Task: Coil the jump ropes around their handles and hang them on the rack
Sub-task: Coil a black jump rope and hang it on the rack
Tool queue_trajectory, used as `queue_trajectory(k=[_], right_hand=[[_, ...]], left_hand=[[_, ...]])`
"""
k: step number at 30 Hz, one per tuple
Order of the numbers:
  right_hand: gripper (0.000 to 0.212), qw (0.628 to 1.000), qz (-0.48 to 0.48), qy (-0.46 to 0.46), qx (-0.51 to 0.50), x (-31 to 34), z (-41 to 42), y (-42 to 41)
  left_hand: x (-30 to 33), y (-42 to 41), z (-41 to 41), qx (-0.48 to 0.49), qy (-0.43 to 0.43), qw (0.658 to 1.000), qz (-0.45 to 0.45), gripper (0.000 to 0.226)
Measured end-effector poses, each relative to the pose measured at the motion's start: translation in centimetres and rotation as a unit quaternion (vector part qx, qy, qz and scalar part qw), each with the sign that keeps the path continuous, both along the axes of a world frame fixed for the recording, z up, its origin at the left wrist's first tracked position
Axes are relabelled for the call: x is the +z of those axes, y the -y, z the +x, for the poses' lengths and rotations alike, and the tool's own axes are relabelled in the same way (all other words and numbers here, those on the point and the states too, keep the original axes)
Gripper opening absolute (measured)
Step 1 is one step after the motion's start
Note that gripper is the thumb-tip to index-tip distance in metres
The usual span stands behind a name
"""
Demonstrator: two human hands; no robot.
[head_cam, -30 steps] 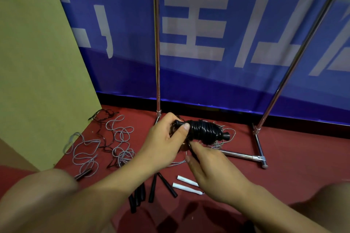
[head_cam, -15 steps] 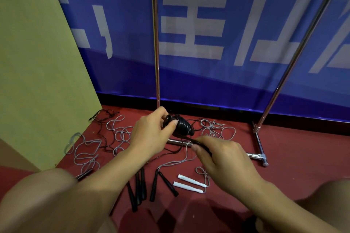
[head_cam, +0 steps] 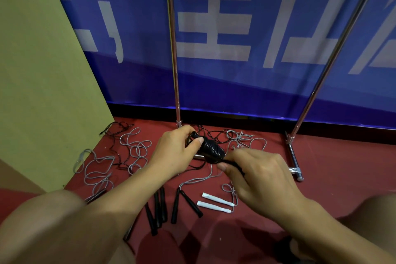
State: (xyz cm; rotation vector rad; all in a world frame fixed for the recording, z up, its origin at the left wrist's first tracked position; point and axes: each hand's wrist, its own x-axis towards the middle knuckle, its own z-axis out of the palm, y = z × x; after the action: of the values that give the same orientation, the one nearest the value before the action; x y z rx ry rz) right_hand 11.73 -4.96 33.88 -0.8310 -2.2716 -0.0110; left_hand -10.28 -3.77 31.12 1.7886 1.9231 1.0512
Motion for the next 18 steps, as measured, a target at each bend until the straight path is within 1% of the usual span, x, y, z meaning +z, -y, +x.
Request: queue_trajectory(k=[3, 7, 11, 15, 18], right_hand=[[0.025, 0.999, -0.009, -0.013, -0.03, 0.2, 0.4, -0.4], [0.026, 0.995, -0.001, -0.021, -0.099, 0.8, 0.9, -1.2], [0.032, 0.988, -0.032, -0.022, -0.152, 1.1, 1.3, -2.2], [0.033, 0.983, -0.068, -0.036, -0.167, 1.3, 1.5, -2.8], [0.036, 0.977, -0.124, -0.035, -0.168, 1.0, 1.6, -3.4]], left_hand=[[0.3, 0.0, 0.0, -0.022, -0.02, 0.999, -0.02, 0.012], [0.5, 0.7, 0.3, -0.072, -0.048, 0.996, -0.032, 0.011], [1.0, 1.3, 0.8, -0.134, -0.029, 0.99, -0.017, 0.011], [1.5, 1.9, 1.4, -0.172, 0.0, 0.985, -0.024, 0.016], [1.7, 2.5, 2.2, -0.206, 0.032, 0.978, -0.03, 0.018]])
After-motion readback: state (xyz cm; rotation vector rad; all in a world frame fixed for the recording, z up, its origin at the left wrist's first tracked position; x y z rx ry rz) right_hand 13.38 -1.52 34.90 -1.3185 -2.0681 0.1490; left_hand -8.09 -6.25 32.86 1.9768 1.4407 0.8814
